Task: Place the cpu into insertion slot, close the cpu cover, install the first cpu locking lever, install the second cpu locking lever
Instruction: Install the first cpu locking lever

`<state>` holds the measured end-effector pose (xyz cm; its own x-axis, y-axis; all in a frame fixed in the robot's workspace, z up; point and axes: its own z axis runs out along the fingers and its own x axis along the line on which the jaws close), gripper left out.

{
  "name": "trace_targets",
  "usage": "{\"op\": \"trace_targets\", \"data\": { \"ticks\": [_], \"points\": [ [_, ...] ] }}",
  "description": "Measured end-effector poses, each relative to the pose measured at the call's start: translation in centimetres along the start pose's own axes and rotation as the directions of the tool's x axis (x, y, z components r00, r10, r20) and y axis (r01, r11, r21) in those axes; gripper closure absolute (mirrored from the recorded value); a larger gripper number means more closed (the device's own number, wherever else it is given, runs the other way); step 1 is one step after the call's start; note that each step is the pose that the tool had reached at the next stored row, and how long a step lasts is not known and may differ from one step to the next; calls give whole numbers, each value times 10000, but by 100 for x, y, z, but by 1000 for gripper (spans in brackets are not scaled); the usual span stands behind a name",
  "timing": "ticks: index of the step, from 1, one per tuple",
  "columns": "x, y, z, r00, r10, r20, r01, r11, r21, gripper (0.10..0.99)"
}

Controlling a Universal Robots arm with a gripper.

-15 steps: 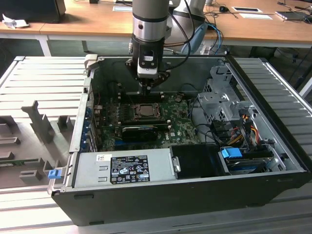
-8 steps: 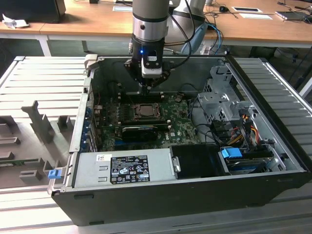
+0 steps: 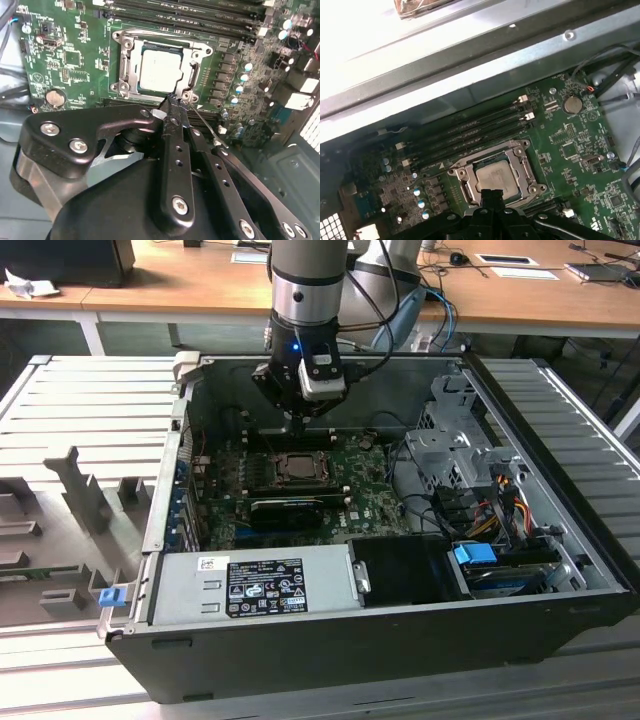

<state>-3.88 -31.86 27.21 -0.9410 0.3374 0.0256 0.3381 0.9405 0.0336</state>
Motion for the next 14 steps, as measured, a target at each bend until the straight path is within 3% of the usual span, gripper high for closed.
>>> {"op": "trace_targets", "data": {
  "ticks": [4, 8, 10, 11, 14],
  "points": [
    [1, -1, 0, 9987, -503, -17, 503, 9987, 14, 980],
    [56, -21, 1, 9986, -522, -25, 522, 9986, -9, 980],
    [97, -38, 1, 9985, -531, -94, 528, 9983, -251, 980],
    [103, -40, 6, 9976, -671, -170, 662, 9966, -489, 980],
    [103, -41, 27, 9867, -1615, -207, 1604, 9859, -475, 980]
  ]
}}
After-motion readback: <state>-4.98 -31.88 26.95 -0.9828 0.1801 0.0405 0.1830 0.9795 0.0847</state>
